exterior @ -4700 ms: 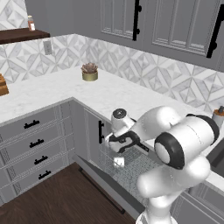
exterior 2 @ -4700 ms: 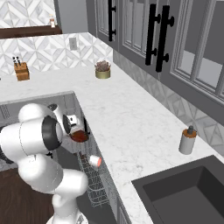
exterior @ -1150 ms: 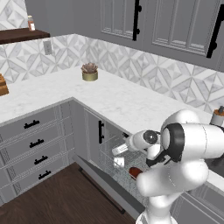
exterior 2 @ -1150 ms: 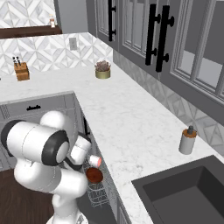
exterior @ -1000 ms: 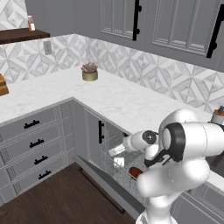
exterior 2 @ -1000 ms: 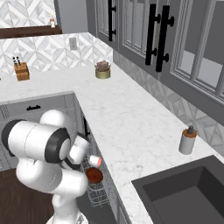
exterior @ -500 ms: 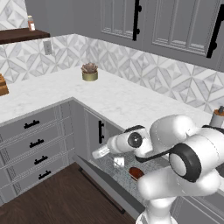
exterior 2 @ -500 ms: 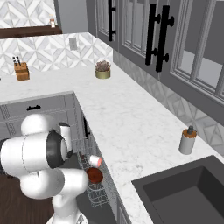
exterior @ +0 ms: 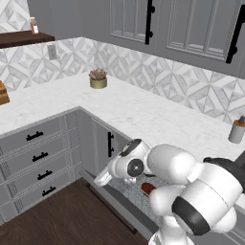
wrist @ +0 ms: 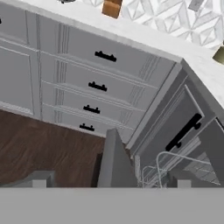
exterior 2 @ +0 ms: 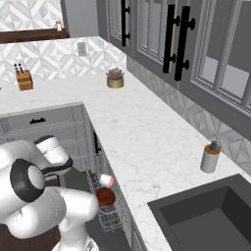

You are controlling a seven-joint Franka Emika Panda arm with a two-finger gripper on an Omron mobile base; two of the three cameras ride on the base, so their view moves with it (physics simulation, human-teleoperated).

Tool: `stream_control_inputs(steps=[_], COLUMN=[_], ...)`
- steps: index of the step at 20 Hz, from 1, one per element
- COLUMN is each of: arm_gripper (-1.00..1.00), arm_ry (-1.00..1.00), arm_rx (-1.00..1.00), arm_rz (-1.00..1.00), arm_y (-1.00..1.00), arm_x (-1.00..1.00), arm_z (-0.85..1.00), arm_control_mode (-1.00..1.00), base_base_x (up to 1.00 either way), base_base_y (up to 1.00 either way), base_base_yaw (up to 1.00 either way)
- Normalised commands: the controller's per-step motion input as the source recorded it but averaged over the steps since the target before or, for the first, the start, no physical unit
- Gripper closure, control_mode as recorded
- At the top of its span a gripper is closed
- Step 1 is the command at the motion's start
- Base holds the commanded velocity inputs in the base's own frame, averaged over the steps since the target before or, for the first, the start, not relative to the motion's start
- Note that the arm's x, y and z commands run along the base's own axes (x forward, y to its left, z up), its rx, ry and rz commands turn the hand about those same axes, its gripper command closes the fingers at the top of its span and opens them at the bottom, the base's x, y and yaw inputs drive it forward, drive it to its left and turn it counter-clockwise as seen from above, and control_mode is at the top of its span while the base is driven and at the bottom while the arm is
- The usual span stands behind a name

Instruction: Pick up the cup and bowl from the counter, place them in the dishwasher, and close the dishwasher door.

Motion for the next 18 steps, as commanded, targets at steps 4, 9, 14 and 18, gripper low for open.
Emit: stream_control_inputs(steps=[4,9,14,18], arm_gripper=[-1.00,-1.00,-1.00,-1.00], arm_ry=[0.00,0.00,-0.04,-0.05], arm_rx=[-0.54,-0.47,-0.55,-0.70], arm_rz=[0.00,0.00,0.03,0.18], arm_y=[0.81,0.95,1.00,0.95], arm_x=[0.00,-0.08,-0.30,-0.31], arm_z=[1.00,0.98,0.55,0.10], arm_control_mode=[-1.00,-1.00,-1.00,-1.00], base_base_x=[0.00,0.00,0.00,0.00], base_base_y=[0.00,0.00,0.00,0.00], base_base_yaw=[0.00,0.00,0.00,0.00])
